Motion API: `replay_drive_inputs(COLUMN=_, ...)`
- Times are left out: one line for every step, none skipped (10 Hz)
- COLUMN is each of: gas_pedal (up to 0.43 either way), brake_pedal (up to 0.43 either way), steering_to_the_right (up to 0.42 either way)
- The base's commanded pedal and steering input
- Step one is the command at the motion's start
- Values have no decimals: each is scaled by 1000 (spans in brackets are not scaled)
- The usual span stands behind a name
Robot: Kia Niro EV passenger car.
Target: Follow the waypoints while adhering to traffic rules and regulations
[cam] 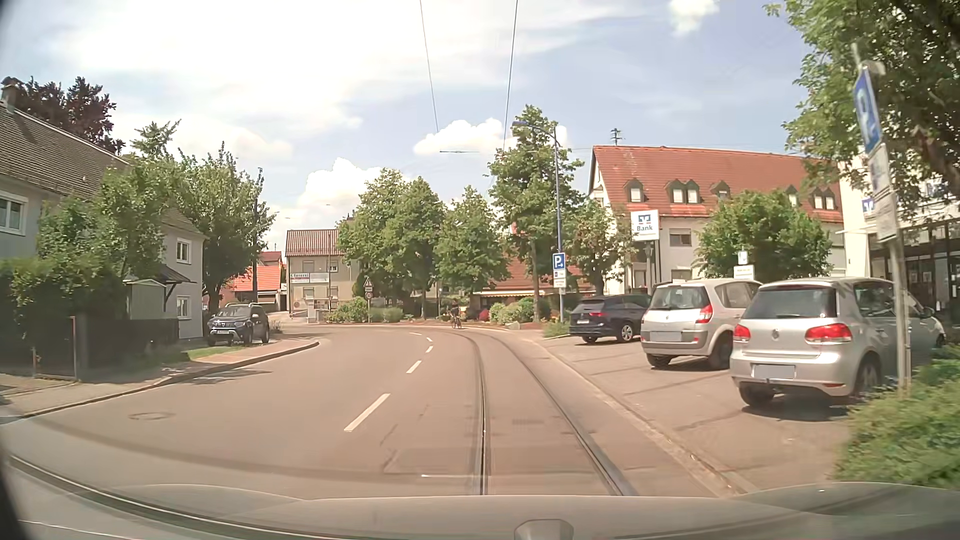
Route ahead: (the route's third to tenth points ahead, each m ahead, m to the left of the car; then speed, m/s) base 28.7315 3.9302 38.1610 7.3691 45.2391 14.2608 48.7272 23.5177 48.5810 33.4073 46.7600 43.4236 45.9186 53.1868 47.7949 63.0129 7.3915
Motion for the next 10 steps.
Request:
replay_drive_inputs(gas_pedal=138, brake_pedal=0, steering_to_the_right=-18)
replay_drive_inputs(gas_pedal=138, brake_pedal=0, steering_to_the_right=-19)
replay_drive_inputs(gas_pedal=138, brake_pedal=0, steering_to_the_right=-19)
replay_drive_inputs(gas_pedal=138, brake_pedal=0, steering_to_the_right=-19)
replay_drive_inputs(gas_pedal=150, brake_pedal=0, steering_to_the_right=-19)
replay_drive_inputs(gas_pedal=169, brake_pedal=0, steering_to_the_right=-19)
replay_drive_inputs(gas_pedal=177, brake_pedal=0, steering_to_the_right=-18)
replay_drive_inputs(gas_pedal=197, brake_pedal=0, steering_to_the_right=-15)
replay_drive_inputs(gas_pedal=197, brake_pedal=0, steering_to_the_right=-10)
replay_drive_inputs(gas_pedal=197, brake_pedal=0, steering_to_the_right=-7)
